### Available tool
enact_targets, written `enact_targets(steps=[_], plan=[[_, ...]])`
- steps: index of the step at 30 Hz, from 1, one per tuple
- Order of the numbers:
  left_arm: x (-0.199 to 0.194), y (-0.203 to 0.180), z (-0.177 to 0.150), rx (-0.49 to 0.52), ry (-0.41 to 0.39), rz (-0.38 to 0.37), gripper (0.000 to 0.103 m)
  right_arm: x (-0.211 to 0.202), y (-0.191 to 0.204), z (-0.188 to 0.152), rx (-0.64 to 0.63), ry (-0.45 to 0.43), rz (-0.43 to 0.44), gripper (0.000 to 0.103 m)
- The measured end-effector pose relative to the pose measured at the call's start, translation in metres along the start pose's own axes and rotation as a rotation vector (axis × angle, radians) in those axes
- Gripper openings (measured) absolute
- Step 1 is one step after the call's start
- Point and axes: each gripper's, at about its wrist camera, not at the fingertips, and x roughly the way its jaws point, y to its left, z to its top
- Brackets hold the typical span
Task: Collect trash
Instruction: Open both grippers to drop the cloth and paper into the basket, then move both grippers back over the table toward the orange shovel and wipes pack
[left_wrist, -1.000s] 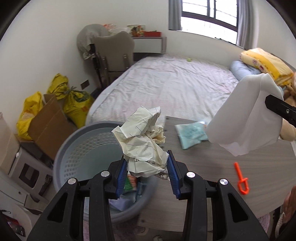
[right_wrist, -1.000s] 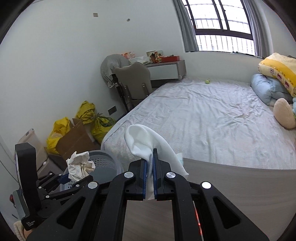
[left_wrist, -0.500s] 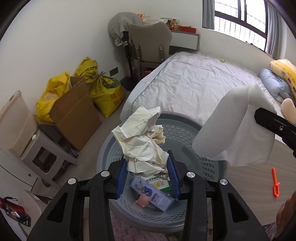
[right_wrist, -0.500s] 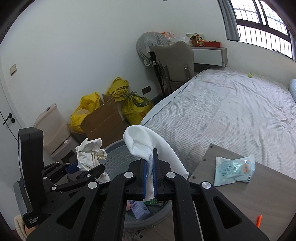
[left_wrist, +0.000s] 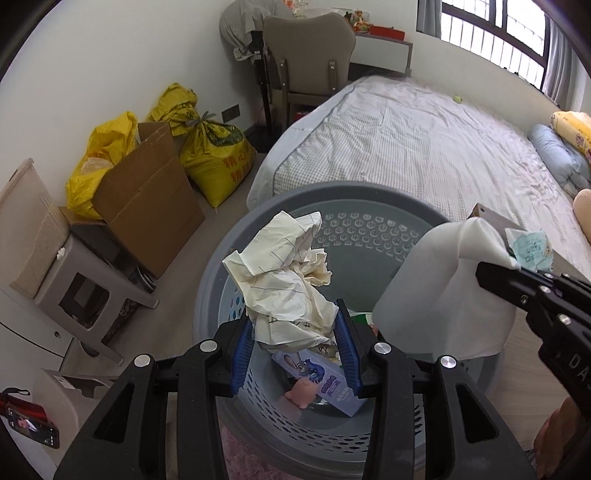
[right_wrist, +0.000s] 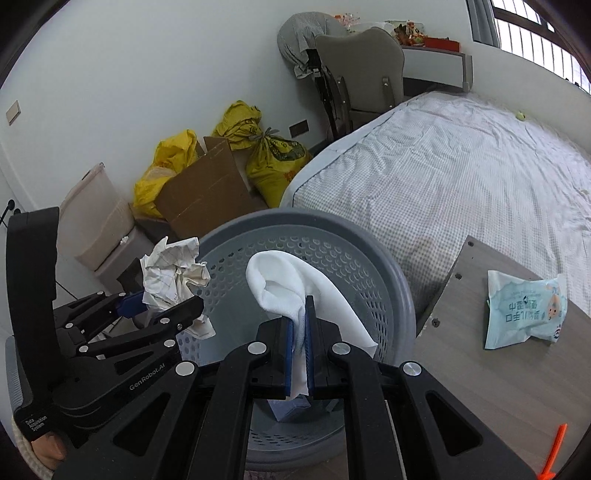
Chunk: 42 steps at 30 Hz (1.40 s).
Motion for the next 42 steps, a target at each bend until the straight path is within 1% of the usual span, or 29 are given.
enact_targets(steps=[2,3,7,8,9,10,11,12,14,17,21,27,31,42], plan=[[0.005,0.002,-0.002,-0.004,0.013,-0.004,0.044,0.007,0.0,-0.004,0.0,0.022,-0.008,0.006],[0.007,0.003,-0.002,-0.008,0.018,-0.004,0.047,0.009,-0.001,-0.005,0.0,0.028,-0.009,0.006],[0.007,0.003,-0.004,-0.008,0.017,0.006,0.051,0.011,-0.003,-0.006,0.006,0.033,-0.025,0.006],[0.006,0.003,-0.004,-0.007,0.014,0.009,0.056,0.009,-0.004,-0.006,0.008,0.028,-0.029,0.008],[0.005,0.004,-0.004,-0.006,0.01,0.01,0.058,0.007,-0.005,-0.007,0.009,0.023,-0.035,0.012],[0.005,0.004,-0.004,-0.006,0.007,0.013,0.062,0.005,-0.005,-0.007,0.008,0.015,-0.042,0.02],[0.003,0.004,-0.004,-0.006,0.003,0.016,0.067,0.002,-0.005,-0.007,0.008,0.008,-0.049,0.025],[0.002,0.004,-0.004,-0.008,0.0,0.018,0.071,0.001,-0.005,-0.007,0.007,0.003,-0.053,0.028],[0.0,0.005,-0.004,-0.011,-0.005,0.019,0.073,-0.002,-0.006,-0.008,0.007,-0.003,-0.059,0.033],[-0.002,0.005,-0.004,-0.016,-0.006,0.026,0.077,-0.005,-0.006,-0.01,0.008,-0.006,-0.068,0.035],[-0.005,0.008,-0.004,-0.026,-0.008,0.028,0.078,-0.006,-0.008,-0.013,0.013,-0.002,-0.071,0.036],[-0.009,0.009,-0.007,-0.037,-0.001,0.033,0.078,-0.01,-0.008,-0.017,0.02,-0.003,-0.076,0.039],[-0.014,0.009,-0.008,-0.042,-0.007,0.033,0.08,-0.015,-0.007,-0.019,0.025,-0.012,-0.075,0.045],[-0.032,0.002,-0.012,-0.024,-0.036,0.044,0.082,-0.035,-0.005,-0.029,0.029,-0.043,-0.071,0.047]])
